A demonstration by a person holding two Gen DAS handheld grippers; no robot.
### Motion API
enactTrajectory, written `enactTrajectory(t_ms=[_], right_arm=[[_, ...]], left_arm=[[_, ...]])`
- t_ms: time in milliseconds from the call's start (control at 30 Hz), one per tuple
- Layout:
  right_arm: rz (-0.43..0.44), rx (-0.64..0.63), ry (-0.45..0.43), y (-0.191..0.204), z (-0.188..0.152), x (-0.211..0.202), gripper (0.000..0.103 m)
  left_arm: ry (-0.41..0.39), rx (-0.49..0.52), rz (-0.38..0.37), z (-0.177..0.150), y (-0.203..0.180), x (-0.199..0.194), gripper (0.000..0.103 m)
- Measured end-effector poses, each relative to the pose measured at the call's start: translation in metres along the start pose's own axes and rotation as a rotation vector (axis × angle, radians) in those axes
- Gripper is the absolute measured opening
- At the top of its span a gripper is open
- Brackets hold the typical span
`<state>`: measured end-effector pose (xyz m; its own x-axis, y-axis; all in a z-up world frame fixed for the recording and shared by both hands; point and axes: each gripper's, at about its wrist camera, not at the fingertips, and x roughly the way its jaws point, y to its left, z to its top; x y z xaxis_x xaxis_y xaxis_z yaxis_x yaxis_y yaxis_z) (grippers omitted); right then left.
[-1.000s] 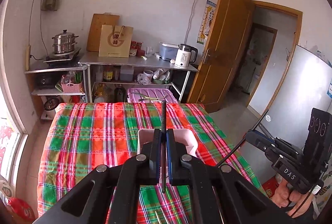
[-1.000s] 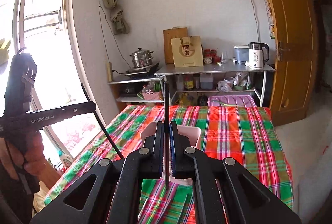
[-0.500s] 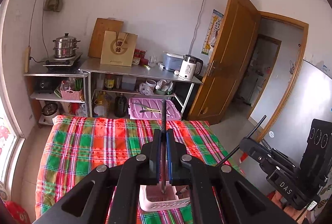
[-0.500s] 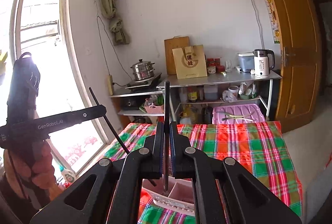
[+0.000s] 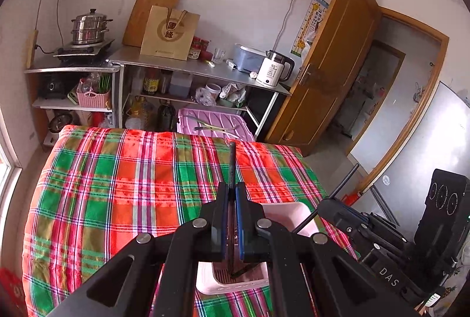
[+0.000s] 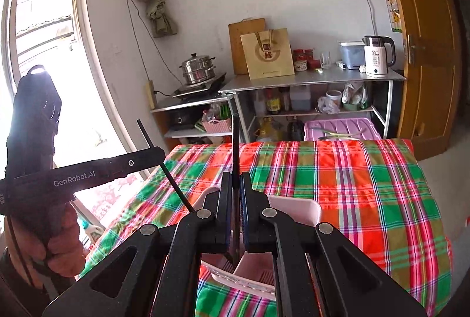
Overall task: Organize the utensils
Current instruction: 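Lift the held chopsticks with both tools and carry them over the pink basket, then open both tools to drop the chopsticks into the pink basket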
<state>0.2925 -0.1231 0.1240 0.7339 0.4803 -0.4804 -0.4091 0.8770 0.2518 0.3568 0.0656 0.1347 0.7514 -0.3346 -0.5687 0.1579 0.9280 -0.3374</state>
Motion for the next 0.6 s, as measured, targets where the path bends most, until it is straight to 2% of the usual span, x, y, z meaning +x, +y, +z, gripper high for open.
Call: enactTrajectory(t_ms=[167,333,467,600], right_arm=[[-0.001,0.008,0.032,-0.005,-0.007,0.011,0.005],[0.006,0.007,0.056,-0.007,-0.008,0.014,0.006],[0.002,-0.007,0.041,-0.006,-0.006,0.005,0.014],[-0.008,-0.015,0.017,-0.007,-0.005,-0.012,0.015]], left_arm=[[0.031,-0.013,0.002,-0.008,0.006,0.013,0.005],[0.018,-0.015,0.015,-0.01,0.007,0.011,0.005],[-0.015,-0.016,0.006,-0.008,0.003,-0.007,0.014],[-0.052,0.0,0.004,-0.01,-0.004,-0.03,0.02]])
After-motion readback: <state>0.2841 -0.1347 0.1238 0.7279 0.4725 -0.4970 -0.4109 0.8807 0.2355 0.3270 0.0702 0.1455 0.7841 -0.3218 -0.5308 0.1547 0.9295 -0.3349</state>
